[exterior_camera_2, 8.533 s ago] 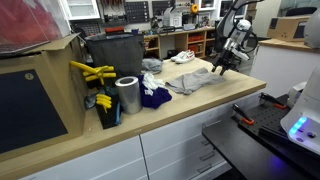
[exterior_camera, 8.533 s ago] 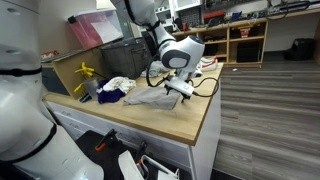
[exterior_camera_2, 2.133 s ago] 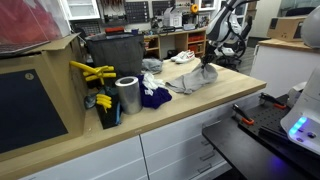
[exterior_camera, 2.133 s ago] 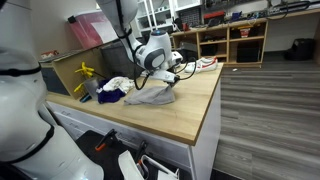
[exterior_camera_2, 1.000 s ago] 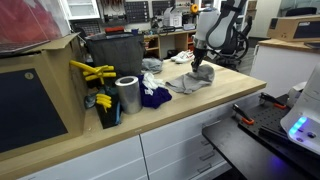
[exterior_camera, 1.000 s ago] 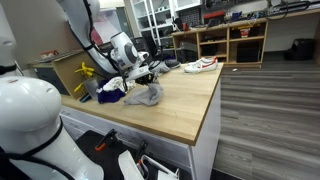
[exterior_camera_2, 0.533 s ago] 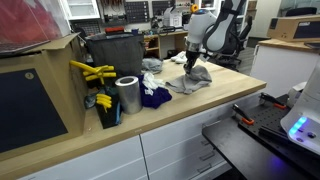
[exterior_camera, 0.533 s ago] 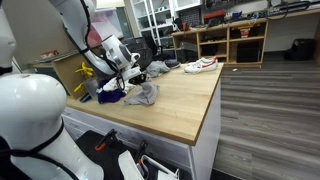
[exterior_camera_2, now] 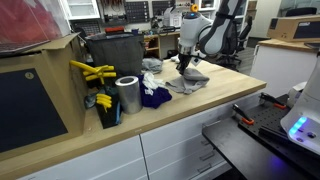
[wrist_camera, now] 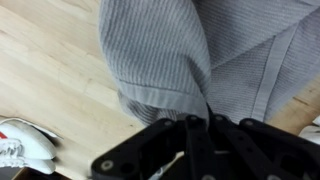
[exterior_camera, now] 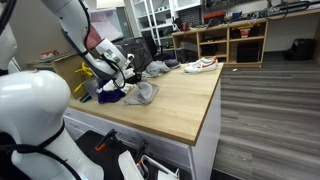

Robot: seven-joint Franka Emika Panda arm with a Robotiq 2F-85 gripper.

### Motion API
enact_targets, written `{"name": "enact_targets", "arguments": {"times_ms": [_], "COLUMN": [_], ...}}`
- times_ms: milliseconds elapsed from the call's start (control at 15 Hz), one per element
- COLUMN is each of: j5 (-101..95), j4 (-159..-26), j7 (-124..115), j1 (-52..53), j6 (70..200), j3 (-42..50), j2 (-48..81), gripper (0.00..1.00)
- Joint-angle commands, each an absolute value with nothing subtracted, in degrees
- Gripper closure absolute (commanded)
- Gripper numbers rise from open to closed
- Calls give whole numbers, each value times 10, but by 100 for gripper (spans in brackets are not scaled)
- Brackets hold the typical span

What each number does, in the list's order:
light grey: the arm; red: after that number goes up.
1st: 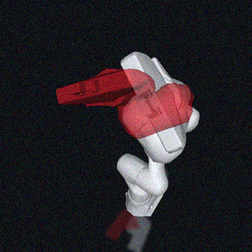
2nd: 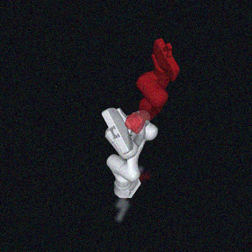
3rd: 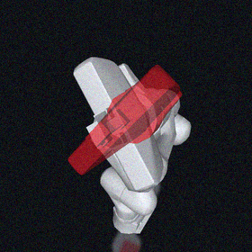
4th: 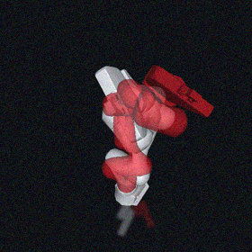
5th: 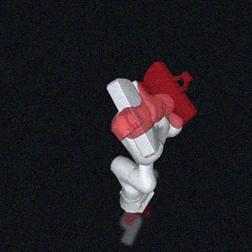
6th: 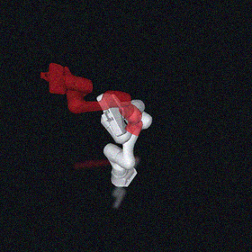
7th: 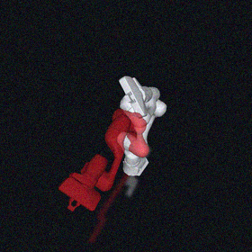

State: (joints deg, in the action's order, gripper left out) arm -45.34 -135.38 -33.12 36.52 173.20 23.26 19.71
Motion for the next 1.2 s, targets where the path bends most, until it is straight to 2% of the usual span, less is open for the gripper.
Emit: {"name": "enact_targets", "arguments": {"times_ms": [0,533,1133], "j5": [-492,-503,-581], "j4": [-1333,-1335,-1291], "j7": [-414,-503,-620], "j1": [423,499,631], "j6": [1739,1745,1757], "j3": [277,302,403], "j2": [222,267,339], "gripper": [99,99,99]}}
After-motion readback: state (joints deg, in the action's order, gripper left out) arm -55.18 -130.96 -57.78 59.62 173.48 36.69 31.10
